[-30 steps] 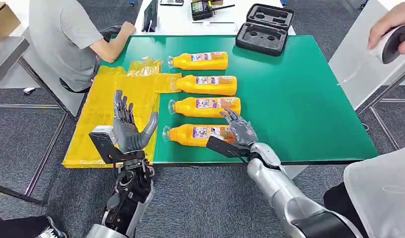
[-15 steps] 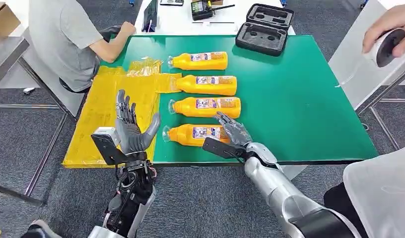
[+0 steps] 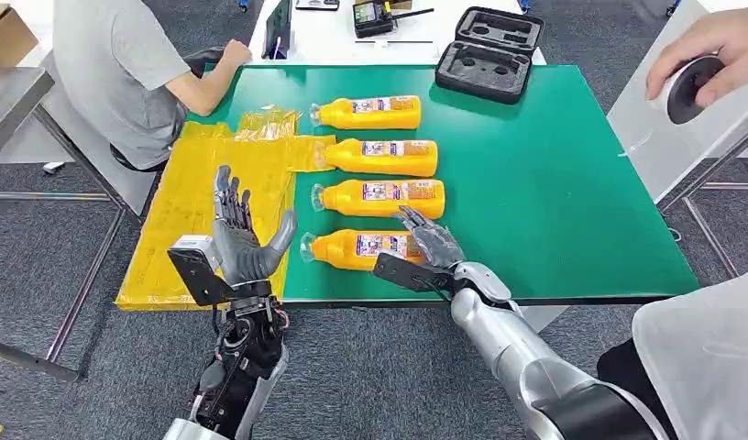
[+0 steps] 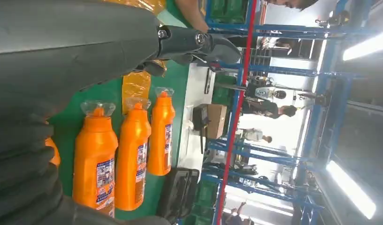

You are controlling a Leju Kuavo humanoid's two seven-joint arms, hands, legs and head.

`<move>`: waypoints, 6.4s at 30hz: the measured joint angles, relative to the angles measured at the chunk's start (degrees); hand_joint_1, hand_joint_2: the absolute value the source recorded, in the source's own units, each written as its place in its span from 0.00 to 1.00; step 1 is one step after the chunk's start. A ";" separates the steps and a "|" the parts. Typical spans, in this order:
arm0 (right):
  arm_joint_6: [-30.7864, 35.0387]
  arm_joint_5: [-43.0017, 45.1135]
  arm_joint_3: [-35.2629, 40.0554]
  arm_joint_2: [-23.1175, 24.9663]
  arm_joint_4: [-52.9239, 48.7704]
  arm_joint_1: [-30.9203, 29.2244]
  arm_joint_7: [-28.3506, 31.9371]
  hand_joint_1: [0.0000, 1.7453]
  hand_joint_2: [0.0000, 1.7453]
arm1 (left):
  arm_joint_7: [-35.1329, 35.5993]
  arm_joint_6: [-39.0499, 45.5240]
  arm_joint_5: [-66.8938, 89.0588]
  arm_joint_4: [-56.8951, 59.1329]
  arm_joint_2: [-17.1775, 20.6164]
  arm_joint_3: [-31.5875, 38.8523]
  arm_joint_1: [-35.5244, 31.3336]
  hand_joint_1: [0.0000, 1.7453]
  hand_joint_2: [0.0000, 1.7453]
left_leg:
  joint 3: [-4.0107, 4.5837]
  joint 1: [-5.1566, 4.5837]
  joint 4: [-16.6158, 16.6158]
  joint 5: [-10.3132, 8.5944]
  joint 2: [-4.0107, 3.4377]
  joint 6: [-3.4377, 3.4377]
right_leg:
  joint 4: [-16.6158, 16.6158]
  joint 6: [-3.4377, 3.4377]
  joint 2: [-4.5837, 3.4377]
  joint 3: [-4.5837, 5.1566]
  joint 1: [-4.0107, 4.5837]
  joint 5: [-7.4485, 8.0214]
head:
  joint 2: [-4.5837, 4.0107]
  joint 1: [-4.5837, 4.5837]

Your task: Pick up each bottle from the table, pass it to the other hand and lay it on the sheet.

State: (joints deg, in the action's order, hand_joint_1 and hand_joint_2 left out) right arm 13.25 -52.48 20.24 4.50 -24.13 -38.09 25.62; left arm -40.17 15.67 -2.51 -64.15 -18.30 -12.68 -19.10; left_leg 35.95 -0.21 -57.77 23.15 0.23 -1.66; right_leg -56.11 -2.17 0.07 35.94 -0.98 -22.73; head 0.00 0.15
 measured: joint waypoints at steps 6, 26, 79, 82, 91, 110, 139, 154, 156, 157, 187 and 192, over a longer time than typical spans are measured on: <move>0.00 0.00 0.00 0.02 0.09 -0.06 0.00 0.00 1.00 | 0.00 0.00 0.00 0.00 -0.02 0.00 0.02 0.00 1.00 | 0.00 0.00 0.00 0.00 0.00 0.00 | 0.00 0.00 0.00 0.00 0.00 0.00 | 0.00 0.00; -6.30 -2.67 -0.07 -0.68 2.53 -2.71 -6.56 0.00 1.00 | 0.00 -0.13 -0.81 0.00 -0.02 0.00 -0.03 0.00 1.00 | -0.01 0.00 0.00 0.00 0.00 0.00 | 0.00 0.00 0.00 0.00 0.00 0.00 | 0.00 0.00; -4.61 9.61 -12.10 -1.77 4.63 -1.37 7.68 1.00 1.00 | 0.00 1.09 -0.61 1.58 -0.81 -0.55 -1.89 0.00 1.00 | 0.01 0.00 -0.01 0.00 0.00 0.00 | 0.00 -0.01 0.00 0.00 0.00 0.00 | 0.00 0.00; -4.48 12.90 -15.06 -1.24 3.87 -0.38 11.98 1.00 1.00 | 0.00 1.14 -0.61 0.90 -0.81 -0.70 -1.36 0.00 1.00 | 0.01 0.00 -0.01 0.00 0.00 0.00 | 0.00 0.00 0.00 0.01 0.00 0.00 | 0.00 0.02; -5.90 20.55 -18.32 -0.07 -1.89 3.84 14.36 1.00 1.00 | 0.00 -0.09 -1.71 -0.79 -0.81 -0.94 -0.32 0.00 1.00 | 0.02 0.00 -0.01 0.00 0.00 0.00 | 0.01 0.00 0.00 0.00 0.00 0.00 | 0.00 0.00; -18.97 41.33 -5.48 -0.53 -16.00 10.83 14.47 1.00 1.00 | 0.02 -19.28 -8.09 7.43 -1.16 -1.25 -0.51 0.00 1.00 | 0.01 0.00 -0.01 0.01 -0.01 0.00 | 0.01 0.00 -0.01 0.03 0.00 0.00 | 0.00 0.02; -18.32 42.10 2.03 -1.68 -16.28 10.27 14.47 1.00 1.00 | 0.02 -21.22 -9.49 12.33 -1.59 -2.56 -1.90 0.00 1.00 | 0.03 0.00 -0.01 0.01 0.00 0.00 | 0.01 0.00 0.00 0.03 0.00 0.00 | 0.00 0.02; -29.77 45.81 6.69 -2.21 -17.73 9.44 14.47 1.00 1.00 | 0.00 -28.17 -9.27 13.18 -1.97 -2.49 -2.68 0.00 1.00 | 0.03 0.00 -0.01 0.01 0.01 0.00 | 0.01 0.00 0.01 0.03 0.00 0.00 | 0.00 0.00; -29.90 45.88 6.82 -2.32 -17.84 9.42 14.47 1.00 1.00 | 0.02 -28.22 -9.27 13.18 -1.97 -2.49 -2.70 0.00 1.00 | 0.03 0.00 -0.01 0.01 0.00 0.00 | 0.01 0.00 0.00 0.03 0.00 0.00 | 0.00 0.02; -29.90 45.88 6.84 -2.38 -17.86 9.42 14.47 1.00 1.00 | 0.00 -28.22 -9.27 13.18 -1.97 -2.49 -2.70 0.00 1.00 | 0.03 0.00 -0.01 0.02 0.00 0.00 | 0.01 0.00 0.00 0.03 0.00 0.00 | 0.00 0.00; -25.81 46.12 8.15 -4.22 -20.09 9.27 14.47 1.00 1.00 | 0.00 -32.30 -6.65 13.38 -1.97 -2.16 -2.80 0.00 0.00 | 0.03 0.00 -0.01 0.01 0.00 0.00 | 0.01 0.00 0.00 0.03 0.00 0.00 | 0.00 0.00; -23.47 45.75 7.17 -4.35 -20.00 8.47 14.49 1.00 1.00 | 0.00 -32.68 -5.92 12.19 -1.97 -2.23 -2.36 0.00 0.00 | 0.04 0.00 -0.01 0.01 0.00 0.00 | 0.01 0.00 0.01 0.03 0.00 0.00 | 0.00 0.00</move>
State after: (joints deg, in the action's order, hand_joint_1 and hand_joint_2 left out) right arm -10.23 -6.73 27.41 0.15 -44.13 -29.63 40.11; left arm -40.17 -17.00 -8.44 -51.96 -20.26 -14.91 -21.46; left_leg 35.99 -0.21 -57.78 23.17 0.24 -1.66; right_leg -56.11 -2.17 0.08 35.97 -0.98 -22.73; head 0.00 0.15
